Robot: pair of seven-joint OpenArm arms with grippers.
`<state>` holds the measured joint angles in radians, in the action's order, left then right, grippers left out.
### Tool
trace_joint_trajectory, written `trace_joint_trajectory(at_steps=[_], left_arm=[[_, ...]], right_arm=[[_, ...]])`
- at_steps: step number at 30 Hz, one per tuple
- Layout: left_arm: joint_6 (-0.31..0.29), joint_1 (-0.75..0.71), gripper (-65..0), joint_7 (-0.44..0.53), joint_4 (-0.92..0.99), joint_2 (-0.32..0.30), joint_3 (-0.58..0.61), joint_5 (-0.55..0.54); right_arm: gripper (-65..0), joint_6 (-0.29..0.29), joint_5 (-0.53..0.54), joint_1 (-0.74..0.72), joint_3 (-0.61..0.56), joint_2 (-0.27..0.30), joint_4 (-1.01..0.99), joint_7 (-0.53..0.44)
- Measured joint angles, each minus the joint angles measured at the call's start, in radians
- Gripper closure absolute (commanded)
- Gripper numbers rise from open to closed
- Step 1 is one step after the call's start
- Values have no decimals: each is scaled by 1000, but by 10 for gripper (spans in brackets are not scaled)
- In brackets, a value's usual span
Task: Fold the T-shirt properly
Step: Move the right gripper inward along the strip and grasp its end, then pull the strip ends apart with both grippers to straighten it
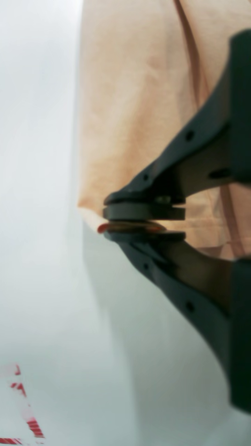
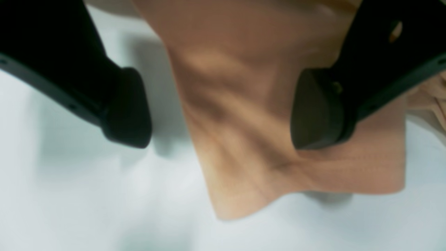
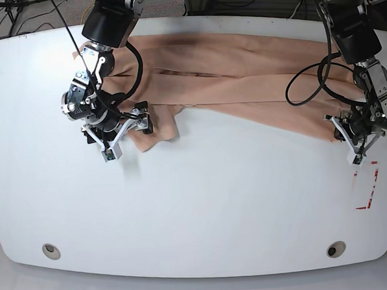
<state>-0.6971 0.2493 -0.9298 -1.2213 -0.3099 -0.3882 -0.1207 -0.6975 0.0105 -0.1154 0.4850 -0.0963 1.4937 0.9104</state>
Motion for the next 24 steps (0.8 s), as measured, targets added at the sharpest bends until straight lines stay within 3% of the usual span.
trace_joint_trajectory(at_steps=[3, 6, 12, 19, 24], left_arm=[[0, 0, -17, -1, 0, -1, 0, 0], [0, 0, -17, 0, 0, -1, 0, 0], [0, 0, -17, 0, 0, 0, -1, -1], [0, 0, -17, -1, 0, 0, -66, -3], [0, 0, -17, -4, 0, -3, -66, 1]], right_arm=[[-577, 0, -2, -5, 0, 2, -18, -21], [-512, 1, 6, -6, 0, 3, -33, -39], [-284, 1, 14, -7, -4, 5, -74, -100], [-11, 2, 20, -7, -89, 10, -109, -115], [-5, 2, 20, -7, -126, 2, -105, -97]])
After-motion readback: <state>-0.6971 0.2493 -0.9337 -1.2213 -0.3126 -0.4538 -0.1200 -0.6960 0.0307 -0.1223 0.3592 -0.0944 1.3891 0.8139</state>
